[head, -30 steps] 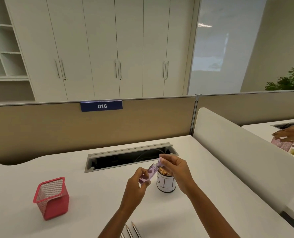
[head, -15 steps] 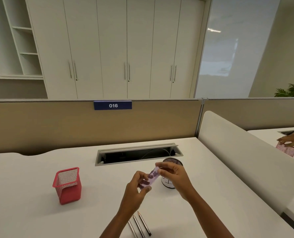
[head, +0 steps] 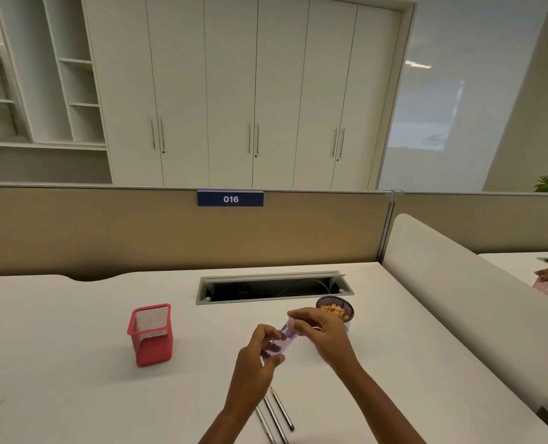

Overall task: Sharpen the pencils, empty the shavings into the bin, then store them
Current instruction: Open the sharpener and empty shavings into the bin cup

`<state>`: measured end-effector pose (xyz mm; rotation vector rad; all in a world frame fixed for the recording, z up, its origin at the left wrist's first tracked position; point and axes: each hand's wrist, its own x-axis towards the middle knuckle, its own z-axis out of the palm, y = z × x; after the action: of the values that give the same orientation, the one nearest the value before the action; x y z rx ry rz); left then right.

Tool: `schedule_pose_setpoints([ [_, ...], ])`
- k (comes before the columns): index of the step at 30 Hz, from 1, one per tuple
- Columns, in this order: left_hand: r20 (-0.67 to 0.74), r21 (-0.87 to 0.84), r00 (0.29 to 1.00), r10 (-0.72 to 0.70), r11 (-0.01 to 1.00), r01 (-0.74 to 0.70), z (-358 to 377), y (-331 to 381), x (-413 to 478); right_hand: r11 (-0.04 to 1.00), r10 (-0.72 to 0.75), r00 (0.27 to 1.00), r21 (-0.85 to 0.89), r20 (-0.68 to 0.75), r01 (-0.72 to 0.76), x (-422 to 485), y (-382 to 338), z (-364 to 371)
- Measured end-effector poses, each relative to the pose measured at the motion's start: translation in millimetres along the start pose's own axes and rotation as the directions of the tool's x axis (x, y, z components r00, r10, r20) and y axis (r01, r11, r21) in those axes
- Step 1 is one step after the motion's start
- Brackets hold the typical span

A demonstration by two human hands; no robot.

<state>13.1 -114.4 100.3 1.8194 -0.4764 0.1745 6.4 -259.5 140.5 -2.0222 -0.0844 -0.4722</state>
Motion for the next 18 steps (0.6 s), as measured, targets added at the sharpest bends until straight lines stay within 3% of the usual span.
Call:
schedule_pose_setpoints([
  [6,0.038,0.088,0.999,-0.005,0.996,0.001,-1.6,-0.7,-6.3,0.994,0.111,0.991,-0.005,-0.073,-0.111,-7.0,-6.9,16.1],
  [8,0.034,0.029,0.998,-0.057,0.998,0.056,-3.9,-2.7,-8.0,0.993,0.118,0.992,0.000,-0.047,-0.118,-10.1,-6.8,18.5],
  [13,0.081,-0.355,0.949,-0.305,0.881,0.313,-15.3,-3.2,-6.5,0.991,-0.020,0.972,-0.124,0.234,0.050,-22.1,-6.3,21.9],
  [16,0.188,-0.461,0.909,-0.373,0.783,0.417,-19.8,-3.2,-7.1,0.960,-0.023,0.918,-0.247,0.395,0.130,-26.5,-3.4,21.6],
  [18,0.237,-0.494,0.887,-0.396,0.737,0.461,-21.7,-3.6,-8.7,0.900,-0.042,0.908,-0.378,0.416,0.215,-28.0,-1.7,24.1],
])
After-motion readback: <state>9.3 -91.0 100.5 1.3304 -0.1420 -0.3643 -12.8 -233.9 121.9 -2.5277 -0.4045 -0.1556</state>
